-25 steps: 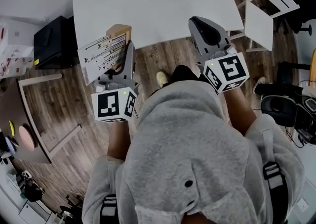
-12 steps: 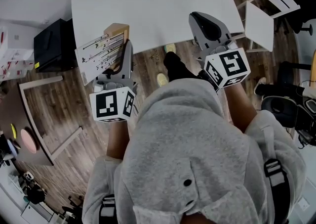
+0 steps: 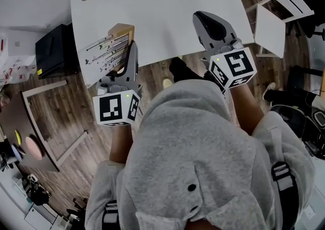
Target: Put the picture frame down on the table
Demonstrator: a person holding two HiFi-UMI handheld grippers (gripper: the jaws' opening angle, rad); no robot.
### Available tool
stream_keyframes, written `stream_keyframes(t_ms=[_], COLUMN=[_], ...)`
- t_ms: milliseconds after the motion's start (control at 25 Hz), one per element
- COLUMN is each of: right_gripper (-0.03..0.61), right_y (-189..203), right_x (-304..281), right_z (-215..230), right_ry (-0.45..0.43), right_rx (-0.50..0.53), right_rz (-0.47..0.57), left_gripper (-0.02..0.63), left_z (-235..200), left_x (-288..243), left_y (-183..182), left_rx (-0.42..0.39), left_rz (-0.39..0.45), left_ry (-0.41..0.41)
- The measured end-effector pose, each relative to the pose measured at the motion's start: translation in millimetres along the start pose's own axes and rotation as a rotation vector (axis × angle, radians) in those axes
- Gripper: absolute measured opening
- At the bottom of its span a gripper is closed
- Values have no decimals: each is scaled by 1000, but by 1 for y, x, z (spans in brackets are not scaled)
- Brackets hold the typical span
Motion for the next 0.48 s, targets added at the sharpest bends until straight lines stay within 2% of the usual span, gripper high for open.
stream_keyframes(t_ms=[480], right_gripper=[38], right_y=[-1], right_x=[-52], right_z=[44], right_ry=[-4], right_rx=[-26], right_rz=[-29], left_gripper=[197], left_z=[-17], left_x=[-68], left_y=[-4], left_rx=[10], left_rz=[-44], left_ry=[9])
Point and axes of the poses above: the fingertips, and each gripper's own axes: x backward along the fingers, z to its right, y out of its underside, the point moved 9 cm from there along x, backward along the fingers, and after that the axes turned 4 degrees about -z, right-handed, at the moved point
